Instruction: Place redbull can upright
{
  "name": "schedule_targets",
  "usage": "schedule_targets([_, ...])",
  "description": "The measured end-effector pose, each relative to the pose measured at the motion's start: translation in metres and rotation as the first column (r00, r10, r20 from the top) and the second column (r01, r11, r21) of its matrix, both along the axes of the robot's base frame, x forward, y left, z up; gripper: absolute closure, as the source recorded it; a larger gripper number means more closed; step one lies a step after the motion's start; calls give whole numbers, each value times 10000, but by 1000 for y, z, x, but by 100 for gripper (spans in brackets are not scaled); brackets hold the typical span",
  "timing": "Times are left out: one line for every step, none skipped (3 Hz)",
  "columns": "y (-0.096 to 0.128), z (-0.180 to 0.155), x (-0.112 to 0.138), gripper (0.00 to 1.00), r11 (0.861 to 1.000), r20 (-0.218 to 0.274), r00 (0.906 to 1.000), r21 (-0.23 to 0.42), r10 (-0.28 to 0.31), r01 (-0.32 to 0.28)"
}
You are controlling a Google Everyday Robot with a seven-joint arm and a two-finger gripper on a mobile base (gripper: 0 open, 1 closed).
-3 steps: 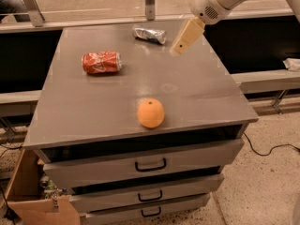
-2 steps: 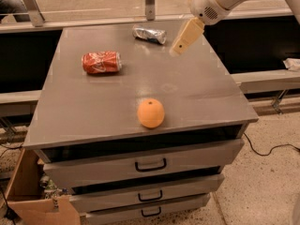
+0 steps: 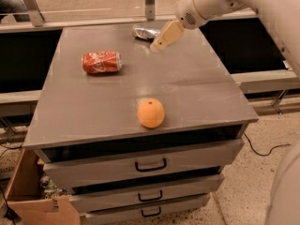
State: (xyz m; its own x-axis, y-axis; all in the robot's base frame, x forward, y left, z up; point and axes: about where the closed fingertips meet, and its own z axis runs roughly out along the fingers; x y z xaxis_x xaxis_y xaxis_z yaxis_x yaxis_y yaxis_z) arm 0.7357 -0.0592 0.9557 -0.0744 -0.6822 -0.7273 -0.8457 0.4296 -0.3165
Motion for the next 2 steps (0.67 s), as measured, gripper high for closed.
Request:
schedule_targets([20, -10, 34, 0, 9925, 25, 9976, 1014, -691, 685])
schedule_targets([27, -19, 71, 0, 9719, -19, 9895, 1876, -1447, 1425])
